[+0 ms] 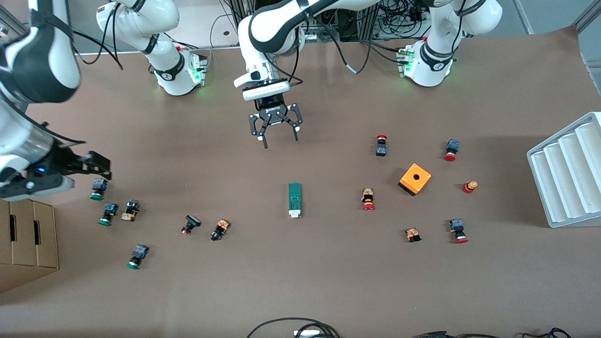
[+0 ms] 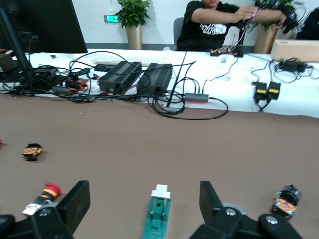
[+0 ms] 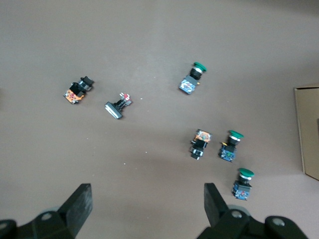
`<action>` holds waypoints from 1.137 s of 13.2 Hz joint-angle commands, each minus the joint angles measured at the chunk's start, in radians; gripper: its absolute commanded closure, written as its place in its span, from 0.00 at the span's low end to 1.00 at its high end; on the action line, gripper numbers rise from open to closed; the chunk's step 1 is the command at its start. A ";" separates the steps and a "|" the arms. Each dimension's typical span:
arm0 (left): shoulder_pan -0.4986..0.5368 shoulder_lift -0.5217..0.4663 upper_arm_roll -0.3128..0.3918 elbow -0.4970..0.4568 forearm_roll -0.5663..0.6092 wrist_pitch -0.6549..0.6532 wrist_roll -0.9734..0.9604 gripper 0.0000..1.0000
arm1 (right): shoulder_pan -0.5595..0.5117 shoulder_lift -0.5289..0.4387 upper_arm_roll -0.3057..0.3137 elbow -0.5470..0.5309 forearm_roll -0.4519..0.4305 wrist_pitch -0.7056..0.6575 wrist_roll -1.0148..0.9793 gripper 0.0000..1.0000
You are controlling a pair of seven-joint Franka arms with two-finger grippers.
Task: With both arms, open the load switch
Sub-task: 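Grasp the switch base with the right gripper while the left gripper lowers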
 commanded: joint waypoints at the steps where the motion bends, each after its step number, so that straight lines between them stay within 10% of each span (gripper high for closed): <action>1: 0.006 0.033 -0.006 -0.032 0.140 0.032 -0.145 0.02 | 0.008 0.065 -0.002 0.021 -0.007 0.017 0.000 0.00; 15: 0.059 0.274 0.003 -0.066 0.462 0.032 -0.436 0.01 | 0.259 0.402 0.020 0.284 0.269 0.120 0.872 0.00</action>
